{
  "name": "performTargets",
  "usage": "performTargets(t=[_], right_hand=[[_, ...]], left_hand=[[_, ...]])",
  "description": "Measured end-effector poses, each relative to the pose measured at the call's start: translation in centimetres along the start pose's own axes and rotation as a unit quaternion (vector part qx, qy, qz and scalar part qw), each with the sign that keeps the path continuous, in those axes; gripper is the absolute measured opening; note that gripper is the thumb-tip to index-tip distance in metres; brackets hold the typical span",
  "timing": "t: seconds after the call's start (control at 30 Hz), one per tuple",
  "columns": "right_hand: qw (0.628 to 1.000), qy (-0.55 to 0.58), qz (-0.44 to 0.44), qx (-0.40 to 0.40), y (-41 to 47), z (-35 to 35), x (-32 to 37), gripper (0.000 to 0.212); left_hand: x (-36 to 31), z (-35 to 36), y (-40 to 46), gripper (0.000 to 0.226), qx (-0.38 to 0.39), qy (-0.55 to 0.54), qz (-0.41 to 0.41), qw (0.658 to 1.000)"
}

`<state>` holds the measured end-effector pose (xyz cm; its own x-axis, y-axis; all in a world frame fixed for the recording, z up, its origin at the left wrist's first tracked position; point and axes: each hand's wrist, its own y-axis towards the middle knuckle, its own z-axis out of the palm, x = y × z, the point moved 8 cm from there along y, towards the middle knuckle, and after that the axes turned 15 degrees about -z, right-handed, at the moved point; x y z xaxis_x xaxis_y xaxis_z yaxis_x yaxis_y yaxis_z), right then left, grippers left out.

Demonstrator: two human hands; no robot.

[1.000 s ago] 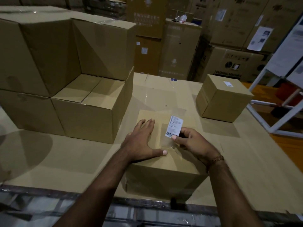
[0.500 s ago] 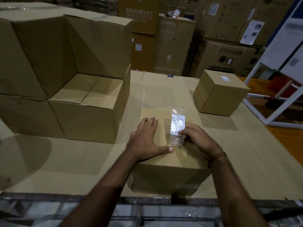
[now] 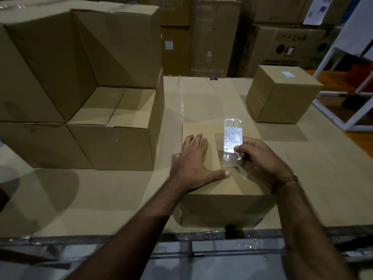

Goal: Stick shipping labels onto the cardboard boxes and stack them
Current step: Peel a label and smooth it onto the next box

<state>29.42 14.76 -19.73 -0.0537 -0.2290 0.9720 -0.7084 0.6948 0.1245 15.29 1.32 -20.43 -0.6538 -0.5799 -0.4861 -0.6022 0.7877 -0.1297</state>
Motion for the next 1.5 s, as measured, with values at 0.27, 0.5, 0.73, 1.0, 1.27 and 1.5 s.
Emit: performTargets(t=[0.27,0.5,0.73,1.0,1.27,1.5], right_hand=[[0.999,-0.002,-0.003,0.033,-0.2,0.8,1.0,0.025],[1.000,-0.008,0.001,0.028,0.1,2.9,2.5,0.017],[0.994,0.004,-0.089,0.061,-0.2,15.0,6.0,0.011],[0.982,0.056,-0.129,0.124,-1.1,34.5,10.0,0.012],[0.981,0.095,-0.098,0.137,-2.1,49.6,12.8,0.029],[0.976,0.094,-0.087,0.175,-1.0,58.3,14.6,0.032]], left_hand=[[0.2,-0.3,-0.3,0.130,0.001,-0.045,-0.002,0.999],[3.5,-3.7,-3.0,0.107,-0.038,-0.289,-0.002,0.957],[15.8,-10.1,-8.9,0.058,-0.190,-0.316,-0.067,0.927],[32.6,-19.8,-16.4,0.028,-0.292,-0.343,-0.156,0.879],[41.6,-29.0,-21.7,0.024,-0.343,-0.316,-0.130,0.875],[48.0,-34.7,-22.6,0.022,-0.399,-0.284,-0.146,0.860]])
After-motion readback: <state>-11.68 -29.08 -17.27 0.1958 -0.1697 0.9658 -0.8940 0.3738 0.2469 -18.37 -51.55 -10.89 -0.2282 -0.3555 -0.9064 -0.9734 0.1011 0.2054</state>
